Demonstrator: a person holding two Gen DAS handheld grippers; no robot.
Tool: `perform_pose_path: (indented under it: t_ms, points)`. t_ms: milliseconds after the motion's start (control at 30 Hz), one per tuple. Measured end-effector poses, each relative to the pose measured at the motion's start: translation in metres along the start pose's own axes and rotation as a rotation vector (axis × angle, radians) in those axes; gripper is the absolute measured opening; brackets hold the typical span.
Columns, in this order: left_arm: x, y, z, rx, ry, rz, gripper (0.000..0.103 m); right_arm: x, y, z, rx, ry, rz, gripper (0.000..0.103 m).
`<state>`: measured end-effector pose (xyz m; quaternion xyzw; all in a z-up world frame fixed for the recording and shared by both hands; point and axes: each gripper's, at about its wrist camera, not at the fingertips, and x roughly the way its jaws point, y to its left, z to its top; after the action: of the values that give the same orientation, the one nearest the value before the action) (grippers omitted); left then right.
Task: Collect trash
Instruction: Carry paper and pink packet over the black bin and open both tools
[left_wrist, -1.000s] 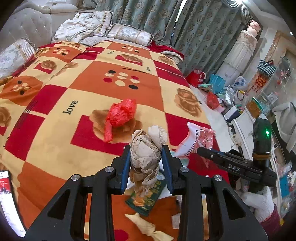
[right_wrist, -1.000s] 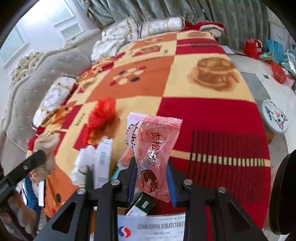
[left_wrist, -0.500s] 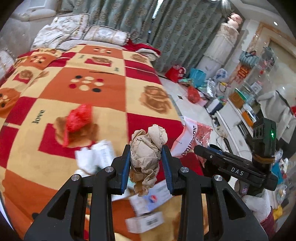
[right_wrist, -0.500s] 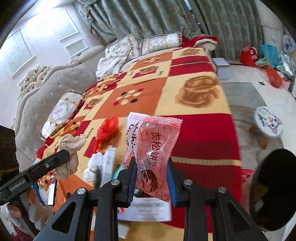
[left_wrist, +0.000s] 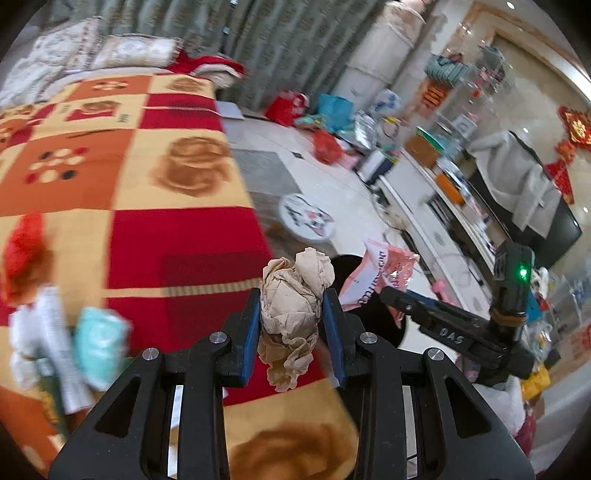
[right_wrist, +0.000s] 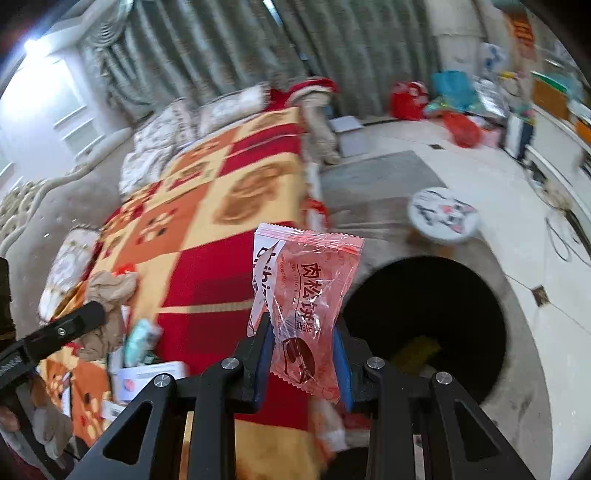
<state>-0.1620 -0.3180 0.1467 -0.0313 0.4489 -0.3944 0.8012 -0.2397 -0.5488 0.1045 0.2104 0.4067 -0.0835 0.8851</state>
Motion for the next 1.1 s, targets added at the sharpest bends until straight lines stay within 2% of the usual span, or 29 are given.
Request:
perform_pose_path:
  t_ms: [267,400,467,567,600,700,1100]
  points:
    - [0.072,-0.051,0.003,0.014,0.096,-0.082,0.03,-0.005,-0.058,-0.007,0.085,0.005,-0.067,0.029]
    - [0.096,-0.065,0.002,0.005,0.111,-0.122,0.032,-0.007,-0.077,-0.007,0.107,0.0,-0.101,0.029]
    - [0.104,-0.069,0.003,-0.003,0.108,-0.137,0.041,-0.007,-0.084,-0.006,0.123,0.001,-0.108,0.03]
    - [0.111,-0.073,0.005,-0.011,0.101,-0.163,0.06,-0.007,-0.089,-0.006,0.139,-0.007,-0.12,0.044]
    - [0.11,-0.072,0.005,-0.016,0.101,-0.166,0.06,-0.007,-0.091,-0.006,0.144,-0.012,-0.125,0.045]
    - [0.108,-0.071,0.006,-0.009,0.104,-0.147,0.061,-0.004,-0.092,-0.007,0.14,0.0,-0.129,0.046]
    - [0.064,-0.042,0.0,0.027,0.045,0.057,0.061,0.013,-0.049,-0.009,0.075,0.027,-0.066,0.047]
